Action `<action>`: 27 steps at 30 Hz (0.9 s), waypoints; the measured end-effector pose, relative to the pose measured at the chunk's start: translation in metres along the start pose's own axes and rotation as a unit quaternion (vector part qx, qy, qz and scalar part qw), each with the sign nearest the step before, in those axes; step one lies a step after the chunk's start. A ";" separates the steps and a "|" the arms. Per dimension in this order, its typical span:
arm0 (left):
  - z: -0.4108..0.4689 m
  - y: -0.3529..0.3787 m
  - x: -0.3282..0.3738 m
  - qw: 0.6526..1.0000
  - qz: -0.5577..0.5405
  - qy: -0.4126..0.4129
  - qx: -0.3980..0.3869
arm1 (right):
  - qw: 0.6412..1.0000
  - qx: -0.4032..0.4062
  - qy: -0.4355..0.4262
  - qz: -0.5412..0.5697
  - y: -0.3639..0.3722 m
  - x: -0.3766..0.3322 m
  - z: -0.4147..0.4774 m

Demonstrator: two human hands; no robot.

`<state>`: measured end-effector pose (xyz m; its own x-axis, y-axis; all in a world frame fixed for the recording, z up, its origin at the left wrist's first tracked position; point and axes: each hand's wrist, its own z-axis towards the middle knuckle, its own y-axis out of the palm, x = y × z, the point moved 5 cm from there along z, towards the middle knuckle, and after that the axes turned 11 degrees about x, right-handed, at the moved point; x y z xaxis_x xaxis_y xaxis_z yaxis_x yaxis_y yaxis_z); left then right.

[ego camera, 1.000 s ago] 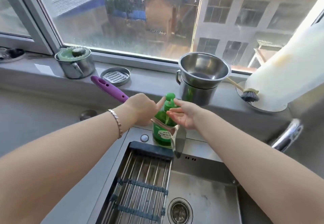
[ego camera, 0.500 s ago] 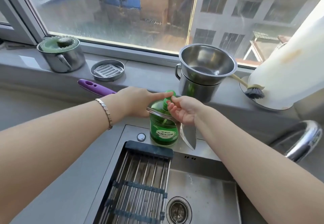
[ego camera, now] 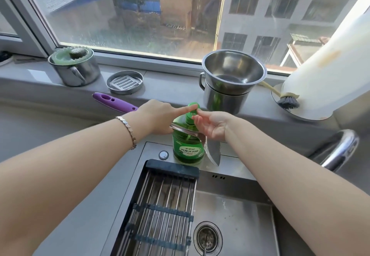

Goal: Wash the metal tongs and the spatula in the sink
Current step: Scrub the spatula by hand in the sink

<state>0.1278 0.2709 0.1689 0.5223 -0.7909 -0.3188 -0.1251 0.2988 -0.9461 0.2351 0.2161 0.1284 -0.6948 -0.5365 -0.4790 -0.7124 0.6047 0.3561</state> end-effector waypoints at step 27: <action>-0.134 0.010 0.160 0.974 -0.173 -0.140 -0.037 | 0.516 0.080 -0.500 -0.691 -0.143 0.153 -0.109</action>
<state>0.0973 0.0755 0.1008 0.7521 -0.6579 0.0378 0.0443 -0.0068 -0.9990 0.2200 -0.0165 0.0917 0.9204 0.0027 -0.3909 -0.3877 0.1349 -0.9119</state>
